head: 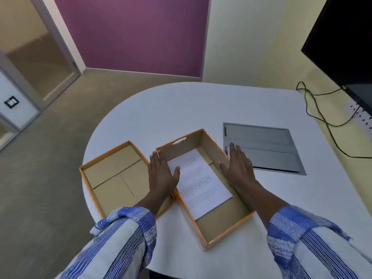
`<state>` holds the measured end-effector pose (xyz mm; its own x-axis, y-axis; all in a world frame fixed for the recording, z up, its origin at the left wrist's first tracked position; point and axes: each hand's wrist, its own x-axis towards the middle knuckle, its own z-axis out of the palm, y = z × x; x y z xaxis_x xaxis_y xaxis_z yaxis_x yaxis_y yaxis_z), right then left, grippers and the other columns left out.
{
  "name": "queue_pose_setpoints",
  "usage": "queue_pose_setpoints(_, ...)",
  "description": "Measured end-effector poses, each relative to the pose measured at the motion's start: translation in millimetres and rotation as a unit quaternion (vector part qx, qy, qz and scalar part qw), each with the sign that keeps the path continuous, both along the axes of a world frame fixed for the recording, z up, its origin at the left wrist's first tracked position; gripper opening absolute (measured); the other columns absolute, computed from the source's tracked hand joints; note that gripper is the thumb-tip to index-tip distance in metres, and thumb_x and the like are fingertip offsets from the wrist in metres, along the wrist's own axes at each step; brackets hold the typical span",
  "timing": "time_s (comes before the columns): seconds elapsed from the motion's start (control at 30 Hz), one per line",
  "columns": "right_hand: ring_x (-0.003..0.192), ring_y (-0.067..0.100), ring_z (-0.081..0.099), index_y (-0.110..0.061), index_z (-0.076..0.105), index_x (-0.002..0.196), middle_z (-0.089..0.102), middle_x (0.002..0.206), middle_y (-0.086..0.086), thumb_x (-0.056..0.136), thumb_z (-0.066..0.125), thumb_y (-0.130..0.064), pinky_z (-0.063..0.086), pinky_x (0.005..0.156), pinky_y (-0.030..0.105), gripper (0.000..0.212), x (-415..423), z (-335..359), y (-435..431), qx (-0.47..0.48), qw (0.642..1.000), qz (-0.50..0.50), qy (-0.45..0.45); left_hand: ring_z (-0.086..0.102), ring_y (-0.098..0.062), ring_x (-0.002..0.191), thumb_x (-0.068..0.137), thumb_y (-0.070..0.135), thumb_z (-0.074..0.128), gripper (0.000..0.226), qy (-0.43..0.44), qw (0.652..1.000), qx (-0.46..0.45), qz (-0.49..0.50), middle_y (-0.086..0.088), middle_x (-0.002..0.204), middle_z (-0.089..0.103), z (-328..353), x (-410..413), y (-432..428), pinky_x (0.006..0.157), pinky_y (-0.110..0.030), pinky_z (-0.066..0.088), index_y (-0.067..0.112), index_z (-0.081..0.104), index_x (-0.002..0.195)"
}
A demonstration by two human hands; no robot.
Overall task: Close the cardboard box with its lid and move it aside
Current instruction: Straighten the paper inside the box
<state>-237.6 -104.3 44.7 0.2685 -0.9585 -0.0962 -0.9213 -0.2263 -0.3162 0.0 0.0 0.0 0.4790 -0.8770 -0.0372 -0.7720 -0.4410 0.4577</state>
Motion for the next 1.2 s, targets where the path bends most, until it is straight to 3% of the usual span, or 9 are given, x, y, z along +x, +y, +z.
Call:
queue_pose_setpoints(0.1, 0.132, 0.035, 0.051, -0.016, 0.012, 0.158, 0.042, 0.152, 0.014, 0.096, 0.054, -0.045, 0.046, 0.100, 0.048, 0.081, -7, -9, 4, 0.045, 0.998, -0.046, -0.014, 0.013, -0.035, 0.158, 0.098, 0.044, 0.055, 0.093, 0.103, 0.993, 0.022, 0.049, -0.019, 0.171, 0.009, -6, -6, 7, 0.126, -0.047, 0.024, 0.004, 0.001, 0.162)
queue_pose_setpoints(0.2, 0.118, 0.035, 0.060, -0.014, 0.027, 0.153, 0.058, 0.136, 0.013, 0.098, 0.051, -0.037, 0.049, 0.091, 0.044, 0.064, -15, -20, 10, 0.069, 0.995, -0.073, 0.014, 0.051, -0.041, 0.135, 0.097, 0.029, 0.057, 0.088, 0.197, 0.978, 0.049, 0.054, -0.022, 0.153, 0.046, -10, -14, 11, 0.104, -0.048, 0.049, 0.010, 0.002, 0.163)
queue_pose_setpoints(0.27, 0.111, 0.034, 0.063, -0.014, 0.042, 0.141, 0.064, 0.125, 0.011, 0.099, 0.049, -0.028, 0.048, 0.085, 0.040, 0.045, -20, -24, 10, 0.053, 0.995, -0.077, 0.021, 0.064, -0.042, 0.113, 0.096, 0.020, 0.054, 0.083, 0.233, 0.969, 0.041, 0.065, -0.024, 0.132, 0.062, -12, -15, 11, 0.090, -0.045, 0.054, 0.014, 0.004, 0.162)
queue_pose_setpoints(0.37, 0.103, 0.033, 0.065, -0.014, 0.053, 0.129, 0.068, 0.114, 0.010, 0.098, 0.047, -0.021, 0.043, 0.076, 0.035, 0.033, -26, -28, 10, 0.040, 0.995, -0.088, 0.030, 0.067, -0.040, 0.102, 0.094, 0.013, 0.051, 0.075, 0.281, 0.955, 0.021, 0.088, -0.021, 0.125, 0.068, -10, -16, 8, 0.077, -0.036, 0.051, 0.020, 0.017, 0.160)
queue_pose_setpoints(0.5, 0.088, 0.031, 0.062, -0.014, 0.061, 0.118, 0.070, 0.104, 0.009, 0.095, 0.048, -0.022, 0.040, 0.071, 0.032, 0.027, -35, -29, 11, 0.045, 0.992, -0.112, 0.044, 0.067, -0.033, 0.091, 0.094, 0.013, 0.050, 0.078, 0.292, 0.954, 0.022, 0.072, -0.018, 0.120, 0.069, -4, -10, 1, 0.079, -0.039, 0.057, 0.026, 0.016, 0.163)
queue_pose_setpoints(0.6, 0.075, 0.027, 0.055, -0.013, 0.063, 0.097, 0.067, 0.088, 0.005, 0.091, 0.048, -0.019, 0.039, 0.065, 0.031, 0.018, -42, -30, 14, 0.053, 0.988, -0.131, 0.060, 0.066, -0.034, 0.109, 0.096, 0.016, 0.049, 0.076, 0.296, 0.954, 0.029, 0.037, -0.014, 0.132, 0.065, 1, -3, -8, 0.095, -0.049, 0.057, 0.031, 0.017, 0.163)
queue_pose_setpoints(0.73, 0.060, 0.017, 0.049, -0.015, 0.058, 0.078, 0.055, 0.069, -0.003, 0.081, 0.052, -0.020, 0.034, 0.058, 0.028, 0.008, -47, -28, 23, 0.071, 0.982, -0.154, 0.078, 0.066, -0.031, 0.111, 0.096, 0.020, 0.047, 0.071, 0.302, 0.952, 0.057, -0.007, -0.012, 0.131, 0.067, 10, -2, -23, 0.098, -0.044, 0.054, 0.040, 0.025, 0.160)
queue_pose_setpoints(1.07, 0.059, 0.011, 0.050, -0.013, 0.059, 0.085, 0.058, 0.071, -0.003, 0.083, 0.054, -0.023, 0.031, 0.053, 0.023, 0.011, -57, -33, 32, 0.085, 0.978, -0.170, 0.090, 0.052, -0.032, 0.136, 0.100, 0.019, 0.045, 0.065, 0.322, 0.942, 0.093, -0.030, -0.012, 0.155, 0.050, -7, -11, -34, 0.112, -0.048, 0.047, 0.029, 0.027, 0.162)
queue_pose_setpoints(1.2, 0.100, 0.034, 0.065, -0.008, 0.055, 0.125, 0.063, 0.118, 0.016, 0.089, 0.065, -0.037, 0.050, 0.078, 0.038, 0.047, -43, -28, 32, 0.018, 0.986, -0.157, 0.056, 0.045, -0.032, 0.143, 0.102, 0.035, 0.053, 0.069, 0.353, 0.932, 0.080, -0.002, -0.016, 0.158, 0.045, -11, -7, -32, 0.116, -0.045, 0.041, 0.019, 0.023, 0.163)
